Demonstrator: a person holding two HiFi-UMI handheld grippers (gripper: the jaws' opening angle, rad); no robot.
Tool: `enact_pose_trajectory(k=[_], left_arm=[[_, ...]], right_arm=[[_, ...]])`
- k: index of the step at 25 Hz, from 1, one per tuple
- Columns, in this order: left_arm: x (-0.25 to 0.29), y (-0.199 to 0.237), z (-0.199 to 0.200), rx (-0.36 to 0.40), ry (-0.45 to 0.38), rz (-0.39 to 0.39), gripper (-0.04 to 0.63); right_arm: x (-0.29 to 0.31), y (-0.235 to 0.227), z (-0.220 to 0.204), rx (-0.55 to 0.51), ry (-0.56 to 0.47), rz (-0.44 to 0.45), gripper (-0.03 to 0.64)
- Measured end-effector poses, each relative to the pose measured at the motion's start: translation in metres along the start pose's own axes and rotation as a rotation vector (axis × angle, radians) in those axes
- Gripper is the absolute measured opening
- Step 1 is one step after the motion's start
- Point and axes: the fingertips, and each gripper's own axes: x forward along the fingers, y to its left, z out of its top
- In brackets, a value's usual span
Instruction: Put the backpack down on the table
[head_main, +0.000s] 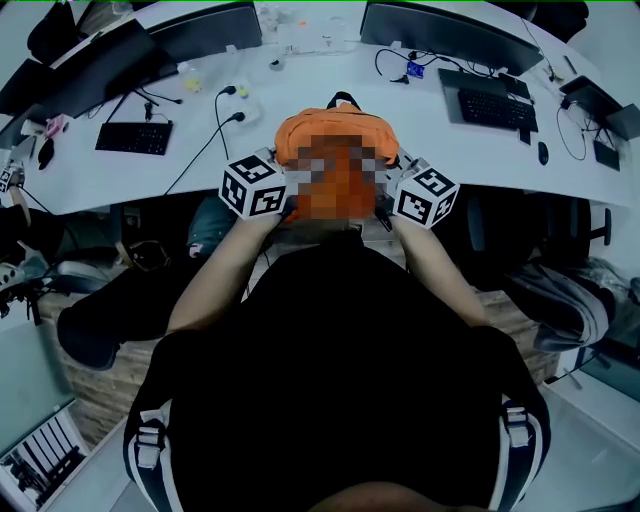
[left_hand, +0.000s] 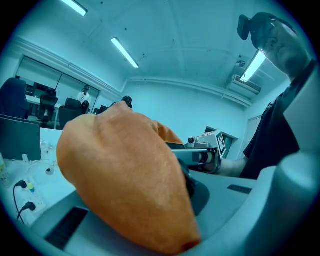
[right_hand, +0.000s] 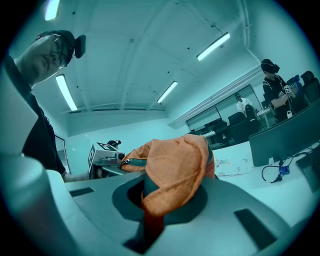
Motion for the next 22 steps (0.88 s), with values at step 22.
enact_pose_trajectory(k=[22], left_arm=[[0.061, 0.057, 0.015, -0.076, 0.016, 0.041, 0.034]], right_arm=[[0.011, -0.085, 0.011, 0.025, 0.058, 0.075, 0.032]])
